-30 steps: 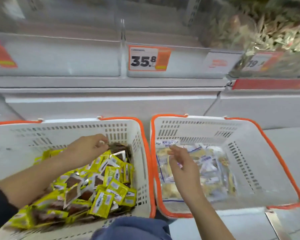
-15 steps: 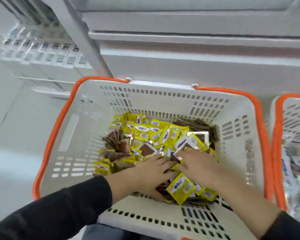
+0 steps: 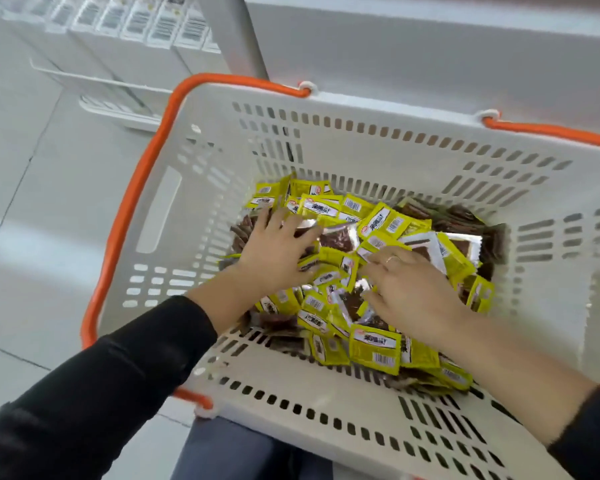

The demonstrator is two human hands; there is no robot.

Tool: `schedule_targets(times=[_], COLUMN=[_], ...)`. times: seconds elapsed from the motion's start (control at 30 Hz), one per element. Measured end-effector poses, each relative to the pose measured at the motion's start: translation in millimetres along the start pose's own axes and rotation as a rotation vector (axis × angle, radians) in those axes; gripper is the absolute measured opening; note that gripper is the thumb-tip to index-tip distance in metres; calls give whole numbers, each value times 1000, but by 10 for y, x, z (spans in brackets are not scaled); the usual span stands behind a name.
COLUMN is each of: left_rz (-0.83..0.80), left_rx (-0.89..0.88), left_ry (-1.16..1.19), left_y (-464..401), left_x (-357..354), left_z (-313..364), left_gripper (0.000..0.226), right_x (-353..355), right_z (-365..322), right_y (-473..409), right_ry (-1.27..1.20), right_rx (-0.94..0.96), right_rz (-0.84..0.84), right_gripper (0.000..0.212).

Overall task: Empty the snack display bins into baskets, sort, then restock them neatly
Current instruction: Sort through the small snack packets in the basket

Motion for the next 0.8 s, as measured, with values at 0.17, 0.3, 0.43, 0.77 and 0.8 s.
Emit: schedule_targets(times=[0.17,0.3,0.43,0.77,0.8], left_rz=[124,292,396,-334,-324], left_rx=[262,187,-211,-677,-669], left_ry=[-48,-67,11,-181,-201], left_y=[-85,-35,214,523,478], left_x=[205,352,351,-323,-302], left_z=[-347,-341,15,435,400], left_gripper=[59,65,48,45,39], right_x=[-275,-603,-494,287,254], right_z=[-263,-248,-181,625,601], right_y=[128,169,-78,-324,-290], right_ry=[129,392,503,526,519], right_rx=[333,421,279,142,136], right_rz=[-59,-300,-269,-53,6], right_gripper=[44,56,65,51,57])
Point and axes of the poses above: each hand's wrist, its own y-axis away from the middle knuckle, its own x-axis out of the back of the hand, z = x × y, the point moved 5 cm from there along -y, towards the middle knuckle, and after that the axes turned 5 degrees about -x, right-handed, at the moved point
